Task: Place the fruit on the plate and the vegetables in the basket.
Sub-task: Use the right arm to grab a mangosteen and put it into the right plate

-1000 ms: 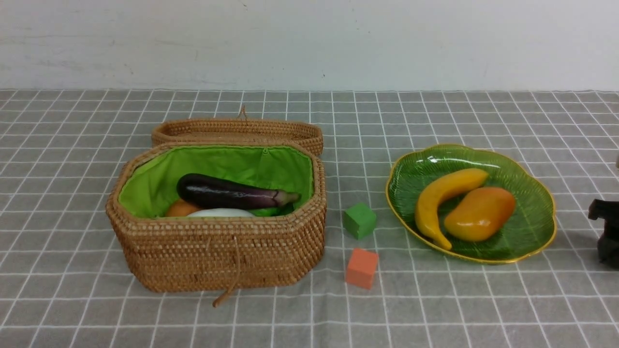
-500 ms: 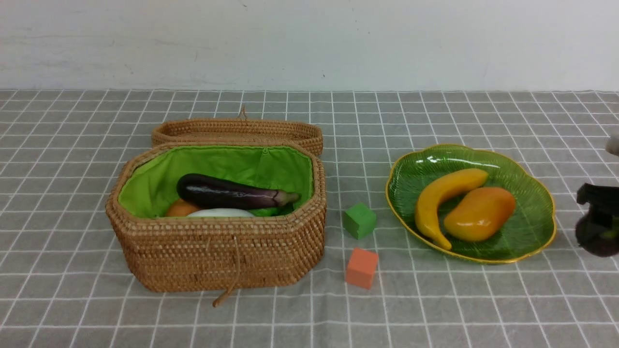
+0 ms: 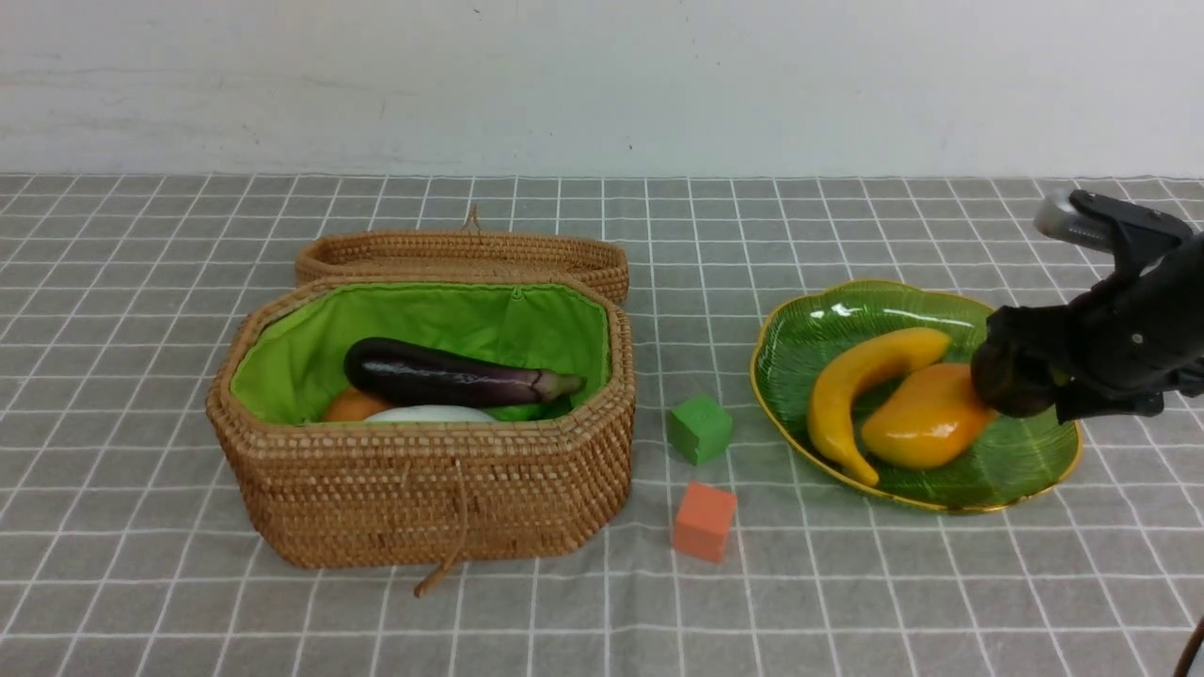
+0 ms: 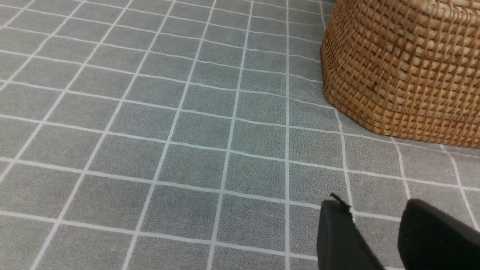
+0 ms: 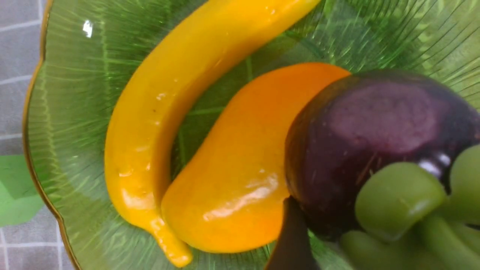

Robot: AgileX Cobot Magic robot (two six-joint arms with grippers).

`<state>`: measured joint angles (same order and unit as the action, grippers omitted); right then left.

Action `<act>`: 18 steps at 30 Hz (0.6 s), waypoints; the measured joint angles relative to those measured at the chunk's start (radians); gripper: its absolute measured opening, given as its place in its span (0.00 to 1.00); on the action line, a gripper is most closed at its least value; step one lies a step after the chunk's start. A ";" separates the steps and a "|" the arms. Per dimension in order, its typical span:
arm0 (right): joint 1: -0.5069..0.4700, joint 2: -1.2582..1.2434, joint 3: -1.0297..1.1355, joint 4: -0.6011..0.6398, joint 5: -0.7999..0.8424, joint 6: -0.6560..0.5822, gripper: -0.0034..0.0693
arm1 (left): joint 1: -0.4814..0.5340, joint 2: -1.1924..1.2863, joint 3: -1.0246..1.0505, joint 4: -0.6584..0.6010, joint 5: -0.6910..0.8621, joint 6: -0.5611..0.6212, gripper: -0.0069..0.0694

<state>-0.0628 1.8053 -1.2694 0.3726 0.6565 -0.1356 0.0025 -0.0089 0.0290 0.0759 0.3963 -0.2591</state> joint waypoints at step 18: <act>-0.006 -0.055 0.000 -0.126 0.105 0.087 0.92 | 0.000 0.000 0.000 0.000 0.000 0.001 0.40</act>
<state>-0.0691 1.7506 -1.2694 0.2463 0.7617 -0.0489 0.0025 -0.0089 0.0290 0.0759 0.3963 -0.2584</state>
